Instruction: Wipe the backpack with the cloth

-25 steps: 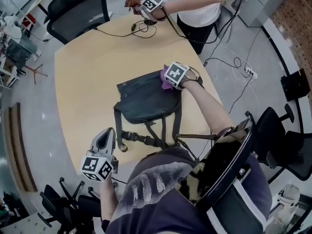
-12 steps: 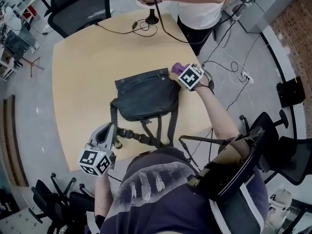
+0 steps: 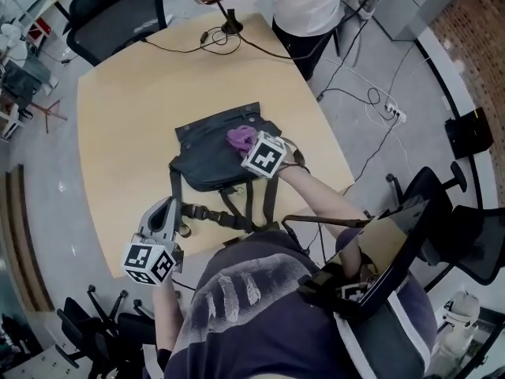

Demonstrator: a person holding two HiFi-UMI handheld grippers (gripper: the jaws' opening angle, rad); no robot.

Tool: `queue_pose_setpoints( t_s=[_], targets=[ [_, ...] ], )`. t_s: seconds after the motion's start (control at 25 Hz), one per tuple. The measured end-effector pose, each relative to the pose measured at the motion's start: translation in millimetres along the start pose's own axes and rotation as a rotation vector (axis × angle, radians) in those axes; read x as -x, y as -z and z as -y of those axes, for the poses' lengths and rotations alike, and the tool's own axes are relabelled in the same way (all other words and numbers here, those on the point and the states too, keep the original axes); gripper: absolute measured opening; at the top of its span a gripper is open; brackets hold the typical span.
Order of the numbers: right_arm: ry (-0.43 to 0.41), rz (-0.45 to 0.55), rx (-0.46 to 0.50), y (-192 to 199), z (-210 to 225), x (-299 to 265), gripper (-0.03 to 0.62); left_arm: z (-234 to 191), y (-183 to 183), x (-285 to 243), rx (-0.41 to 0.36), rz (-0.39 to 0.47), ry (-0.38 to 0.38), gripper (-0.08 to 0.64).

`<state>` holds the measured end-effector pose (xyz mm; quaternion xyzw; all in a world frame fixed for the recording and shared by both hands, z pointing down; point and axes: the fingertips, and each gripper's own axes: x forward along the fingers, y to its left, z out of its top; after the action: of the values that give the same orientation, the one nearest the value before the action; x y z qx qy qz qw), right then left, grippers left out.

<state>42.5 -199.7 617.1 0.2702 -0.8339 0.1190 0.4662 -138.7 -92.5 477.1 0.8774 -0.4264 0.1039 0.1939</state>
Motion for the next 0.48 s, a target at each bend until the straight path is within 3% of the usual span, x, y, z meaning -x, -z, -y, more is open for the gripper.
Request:
queue_pose_setpoints(
  t_s=[0.24,0.4,0.48],
  targets=[
    [-0.240,0.052,0.124,-34,-93,-12,0.032,26,1,0,-0.006,0.017,-0.017,0.006],
    [-0.457,0.174,0.010,-56,-133,0,0.032,43,9,5,0.000,0.014,-0.056,0.006],
    [-0.522,0.242,-0.022,-66,-140,17,0.032,51,11,7,0.000,0.015,-0.077,0.006]
  ],
)
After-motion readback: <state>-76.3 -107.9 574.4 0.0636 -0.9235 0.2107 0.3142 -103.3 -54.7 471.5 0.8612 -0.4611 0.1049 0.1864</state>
